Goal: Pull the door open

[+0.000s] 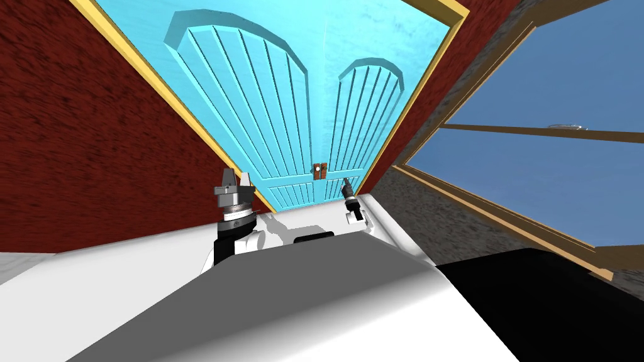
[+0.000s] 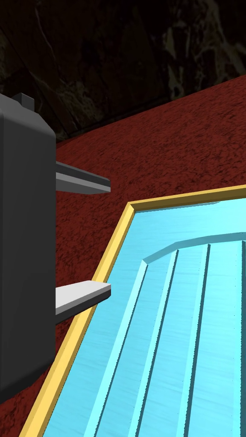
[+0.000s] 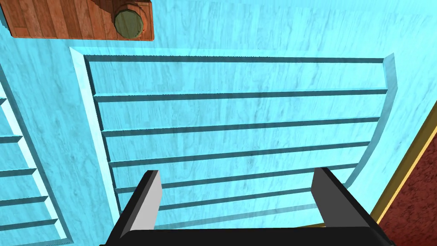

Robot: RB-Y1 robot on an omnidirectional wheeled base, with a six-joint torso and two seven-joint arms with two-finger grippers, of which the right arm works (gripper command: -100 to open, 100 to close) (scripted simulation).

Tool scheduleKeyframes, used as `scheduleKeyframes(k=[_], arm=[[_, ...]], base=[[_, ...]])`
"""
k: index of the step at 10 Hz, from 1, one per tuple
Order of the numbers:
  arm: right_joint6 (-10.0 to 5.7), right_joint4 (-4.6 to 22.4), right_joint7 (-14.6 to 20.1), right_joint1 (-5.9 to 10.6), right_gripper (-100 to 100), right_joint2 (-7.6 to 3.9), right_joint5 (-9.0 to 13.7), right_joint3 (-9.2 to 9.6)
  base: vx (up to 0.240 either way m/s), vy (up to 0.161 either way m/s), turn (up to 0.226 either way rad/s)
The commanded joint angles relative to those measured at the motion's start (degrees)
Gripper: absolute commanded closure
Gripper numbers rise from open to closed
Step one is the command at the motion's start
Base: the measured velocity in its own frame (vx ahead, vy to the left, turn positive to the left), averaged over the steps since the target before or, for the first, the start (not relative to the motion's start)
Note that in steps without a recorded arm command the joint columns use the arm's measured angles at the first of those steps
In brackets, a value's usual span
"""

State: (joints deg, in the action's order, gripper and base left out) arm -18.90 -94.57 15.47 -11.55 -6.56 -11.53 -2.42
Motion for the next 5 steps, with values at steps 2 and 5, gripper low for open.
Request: scheduleKeyframes(k=[2,5], arm=[[0.14,2.74,1.29,0.94,-100,-0.36,-0.61,-0.19],[0.45,6.31,2.72,2.31,-100,-0.49,-1.52,-0.34]], base=[[0.108,0.013,0.033],[0.137,0.004,0.050]])
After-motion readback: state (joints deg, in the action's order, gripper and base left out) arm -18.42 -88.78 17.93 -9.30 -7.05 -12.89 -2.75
